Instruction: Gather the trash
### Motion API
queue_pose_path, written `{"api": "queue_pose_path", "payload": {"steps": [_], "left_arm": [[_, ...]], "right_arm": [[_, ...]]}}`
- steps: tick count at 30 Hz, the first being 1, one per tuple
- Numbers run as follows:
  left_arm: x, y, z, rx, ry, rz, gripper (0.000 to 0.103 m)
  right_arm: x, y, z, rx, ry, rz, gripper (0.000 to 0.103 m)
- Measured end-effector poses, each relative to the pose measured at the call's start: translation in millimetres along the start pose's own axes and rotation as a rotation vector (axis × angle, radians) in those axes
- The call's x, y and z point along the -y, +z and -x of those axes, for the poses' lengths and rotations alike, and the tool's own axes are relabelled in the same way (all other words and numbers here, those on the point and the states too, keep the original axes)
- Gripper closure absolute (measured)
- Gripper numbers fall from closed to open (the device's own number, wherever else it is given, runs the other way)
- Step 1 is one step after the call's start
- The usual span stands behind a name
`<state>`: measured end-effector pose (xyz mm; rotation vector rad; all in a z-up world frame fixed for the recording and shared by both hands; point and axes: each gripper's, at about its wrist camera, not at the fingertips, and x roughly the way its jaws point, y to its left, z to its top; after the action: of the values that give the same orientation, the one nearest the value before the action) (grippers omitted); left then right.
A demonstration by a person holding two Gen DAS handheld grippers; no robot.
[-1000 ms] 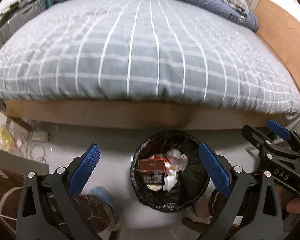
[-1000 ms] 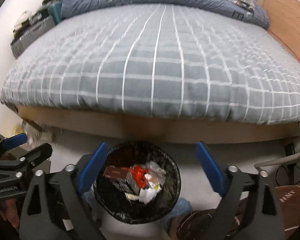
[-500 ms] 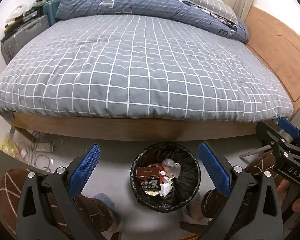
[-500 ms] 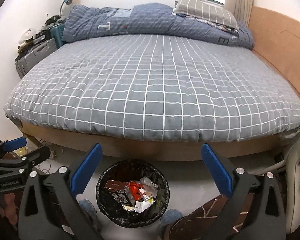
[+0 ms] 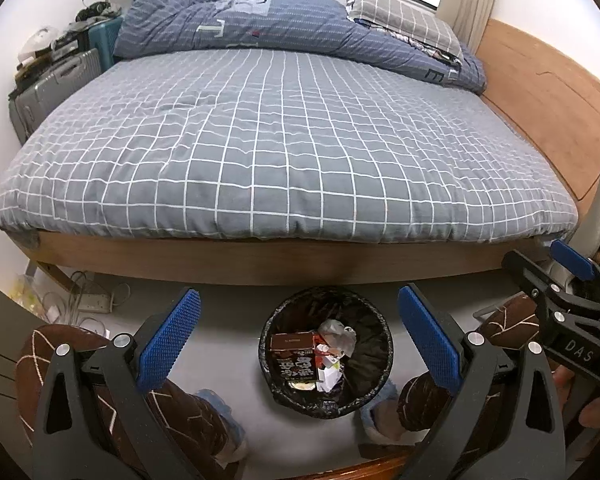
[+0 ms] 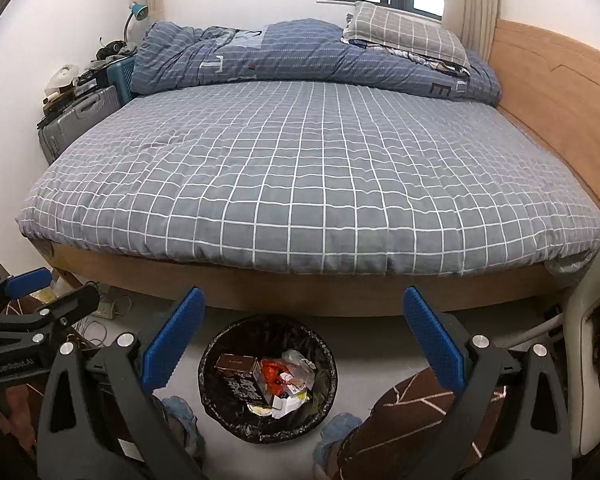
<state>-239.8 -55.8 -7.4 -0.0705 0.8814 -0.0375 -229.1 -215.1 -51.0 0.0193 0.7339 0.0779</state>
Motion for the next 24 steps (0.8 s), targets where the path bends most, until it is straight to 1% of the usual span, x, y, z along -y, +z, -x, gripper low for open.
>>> {"api": "queue_pose_path", "payload": {"steps": [11, 24], "left_arm": [[1.4, 1.7, -6.2, -0.007, -0.011, 0.007, 0.006], [-3.5, 4.2, -8.9, -0.005, 0.005, 0.006, 0.006]], "right_arm": [[4.3, 1.7, -6.2, -0.013, -0.008, -0.016, 0.008], [0.9, 0.6, -10.8, -0.017, -0.010, -0.005, 0.008]]}}
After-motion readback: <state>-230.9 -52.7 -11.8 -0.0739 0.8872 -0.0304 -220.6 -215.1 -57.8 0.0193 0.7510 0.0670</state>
